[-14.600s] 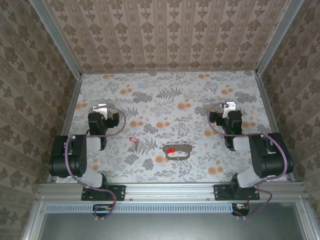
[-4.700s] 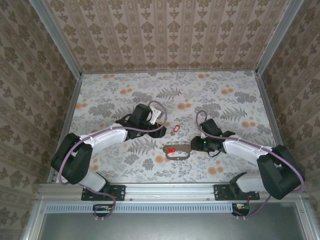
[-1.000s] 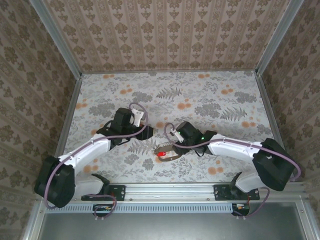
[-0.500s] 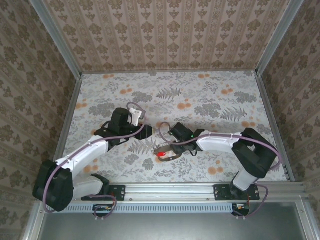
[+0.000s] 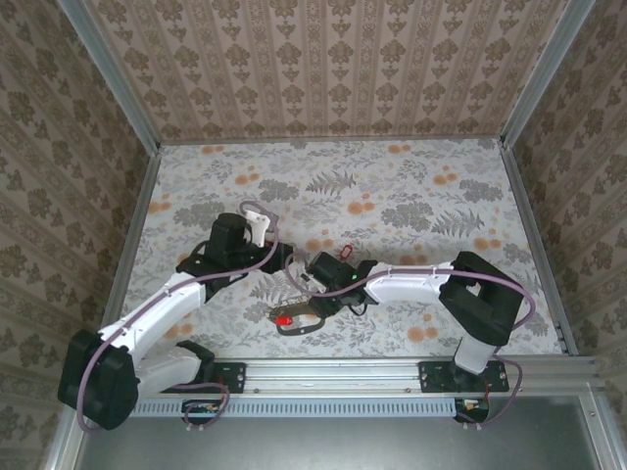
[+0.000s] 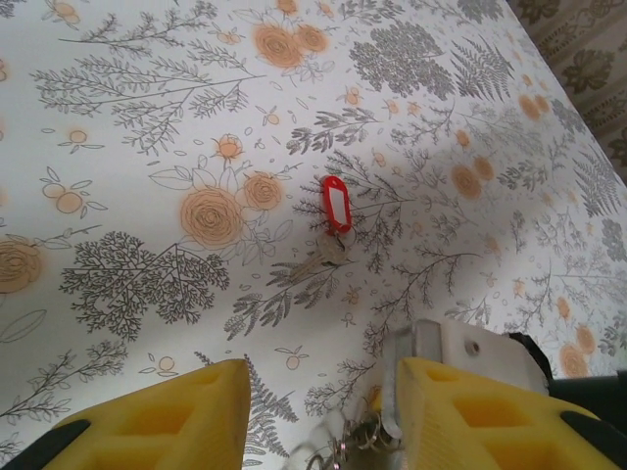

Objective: Put the keys on the keyring

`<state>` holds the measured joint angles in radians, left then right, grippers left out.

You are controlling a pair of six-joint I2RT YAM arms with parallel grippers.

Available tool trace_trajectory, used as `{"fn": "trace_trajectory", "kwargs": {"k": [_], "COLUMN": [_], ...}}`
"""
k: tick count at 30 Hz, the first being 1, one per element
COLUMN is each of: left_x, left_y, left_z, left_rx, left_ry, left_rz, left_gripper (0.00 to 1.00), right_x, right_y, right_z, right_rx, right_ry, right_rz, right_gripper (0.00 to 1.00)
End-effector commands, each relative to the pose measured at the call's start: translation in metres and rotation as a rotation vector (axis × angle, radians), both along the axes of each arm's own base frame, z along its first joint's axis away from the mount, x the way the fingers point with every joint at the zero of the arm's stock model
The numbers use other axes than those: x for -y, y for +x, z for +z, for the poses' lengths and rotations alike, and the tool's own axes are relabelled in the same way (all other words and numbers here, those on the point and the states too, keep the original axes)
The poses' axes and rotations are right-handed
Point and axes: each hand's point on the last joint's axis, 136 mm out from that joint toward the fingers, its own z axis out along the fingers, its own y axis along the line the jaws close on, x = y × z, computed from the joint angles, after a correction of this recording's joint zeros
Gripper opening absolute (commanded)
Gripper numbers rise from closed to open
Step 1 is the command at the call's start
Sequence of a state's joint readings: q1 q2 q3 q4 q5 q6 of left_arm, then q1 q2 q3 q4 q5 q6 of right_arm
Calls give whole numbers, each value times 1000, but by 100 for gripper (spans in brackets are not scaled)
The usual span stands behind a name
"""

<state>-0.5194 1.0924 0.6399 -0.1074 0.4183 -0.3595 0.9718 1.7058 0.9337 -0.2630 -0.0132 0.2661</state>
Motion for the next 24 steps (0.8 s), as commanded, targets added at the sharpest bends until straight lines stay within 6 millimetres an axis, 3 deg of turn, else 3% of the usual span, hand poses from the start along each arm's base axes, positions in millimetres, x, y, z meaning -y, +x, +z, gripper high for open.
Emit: {"fn": "trace_trajectory", "kwargs": {"k": [1, 7, 18, 24], "left_x": [-9, -9, -10, -9], "left_y": [-2, -1, 0, 0], "left_z": [-8, -11, -11, -11], "left_rx": [-25, -41, -48, -56], "left_ry": [16, 4, -9, -18], "left_rz": [34, 38, 44, 44], "left_gripper": [44, 44, 45, 44], "right_x": [17, 43, 26, 22], "right_y": [-3, -12, -22, -22], "right_z": [19, 19, 0, -3], "right_rx": [31, 92, 141, 166], "right_ry": [-13, -121, -196, -193], "right_rz": [-22, 45, 273, 309], "right_gripper": [44, 44, 41, 38]}}
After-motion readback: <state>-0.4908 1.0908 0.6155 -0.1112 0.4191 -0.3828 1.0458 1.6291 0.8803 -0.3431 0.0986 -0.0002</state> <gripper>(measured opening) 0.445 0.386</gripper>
